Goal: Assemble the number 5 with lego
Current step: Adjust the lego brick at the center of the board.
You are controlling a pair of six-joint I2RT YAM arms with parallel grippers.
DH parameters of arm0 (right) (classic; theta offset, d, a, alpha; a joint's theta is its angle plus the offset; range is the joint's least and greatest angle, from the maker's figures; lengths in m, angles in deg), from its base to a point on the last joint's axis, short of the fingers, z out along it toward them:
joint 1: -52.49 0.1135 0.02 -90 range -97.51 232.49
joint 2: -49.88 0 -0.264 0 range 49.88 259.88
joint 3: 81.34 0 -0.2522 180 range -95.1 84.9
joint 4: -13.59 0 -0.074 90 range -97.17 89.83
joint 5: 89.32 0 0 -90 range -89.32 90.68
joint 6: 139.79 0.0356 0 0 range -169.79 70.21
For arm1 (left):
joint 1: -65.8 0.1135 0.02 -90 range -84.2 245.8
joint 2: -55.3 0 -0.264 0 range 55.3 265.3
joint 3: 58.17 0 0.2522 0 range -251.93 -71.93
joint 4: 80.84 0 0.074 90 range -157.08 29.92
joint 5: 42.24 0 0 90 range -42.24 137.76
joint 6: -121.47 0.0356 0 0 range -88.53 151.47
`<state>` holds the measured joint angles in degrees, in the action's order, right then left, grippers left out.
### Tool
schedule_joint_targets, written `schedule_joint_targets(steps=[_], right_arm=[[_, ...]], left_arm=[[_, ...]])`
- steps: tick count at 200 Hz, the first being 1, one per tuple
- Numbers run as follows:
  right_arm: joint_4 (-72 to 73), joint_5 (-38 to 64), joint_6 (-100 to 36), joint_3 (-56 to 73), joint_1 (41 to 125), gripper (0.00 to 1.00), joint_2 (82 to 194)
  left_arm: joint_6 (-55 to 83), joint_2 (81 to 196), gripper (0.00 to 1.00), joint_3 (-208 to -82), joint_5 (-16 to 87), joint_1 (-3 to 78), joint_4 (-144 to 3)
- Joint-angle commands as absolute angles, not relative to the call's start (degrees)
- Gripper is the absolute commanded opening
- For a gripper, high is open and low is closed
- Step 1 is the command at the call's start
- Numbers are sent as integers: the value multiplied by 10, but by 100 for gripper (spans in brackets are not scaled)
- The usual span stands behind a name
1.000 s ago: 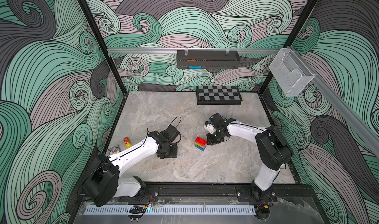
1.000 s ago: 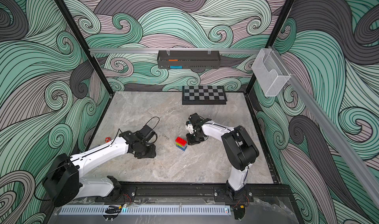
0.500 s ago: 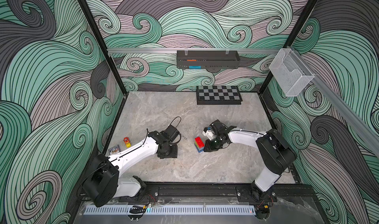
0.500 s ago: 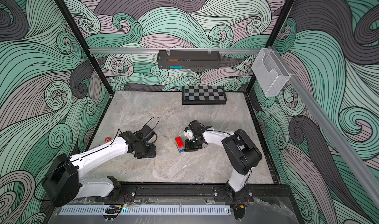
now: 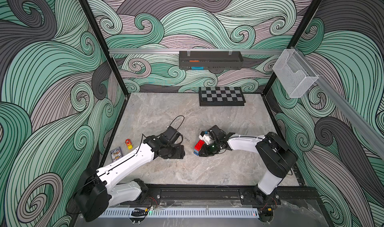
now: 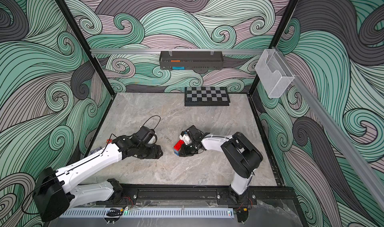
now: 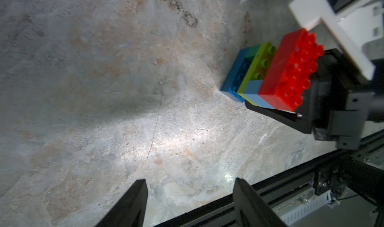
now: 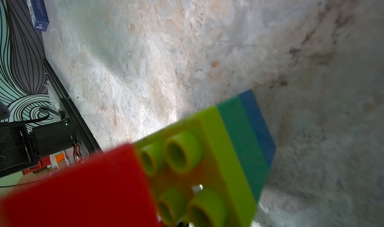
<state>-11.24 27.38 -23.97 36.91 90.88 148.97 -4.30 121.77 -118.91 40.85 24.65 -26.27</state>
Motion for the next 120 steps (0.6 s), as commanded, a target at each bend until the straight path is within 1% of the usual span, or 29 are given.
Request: schedule_joint_targets(steps=[1,45,68,94,110,120], right_arm=[[-114,277,-233,395,897,22,1439],[-131,271,-237,477,853,26,1310],[-138,269,-240,495,842,30,1280],[-123,281,-226,516,835,31,1261],[-109,289,-218,529,834,33,1248],[-104,290,-214,534,834,34,1243]], left_arm=[[-15,1205,73,-1211,401,222,-313],[11,1218,77,-1210,423,184,-405],[7,1246,79,-1220,417,183,-437],[-23,1274,80,-1228,416,183,-462],[-43,1280,85,-1220,411,188,-481],[-63,1279,86,-1202,386,197,-508]])
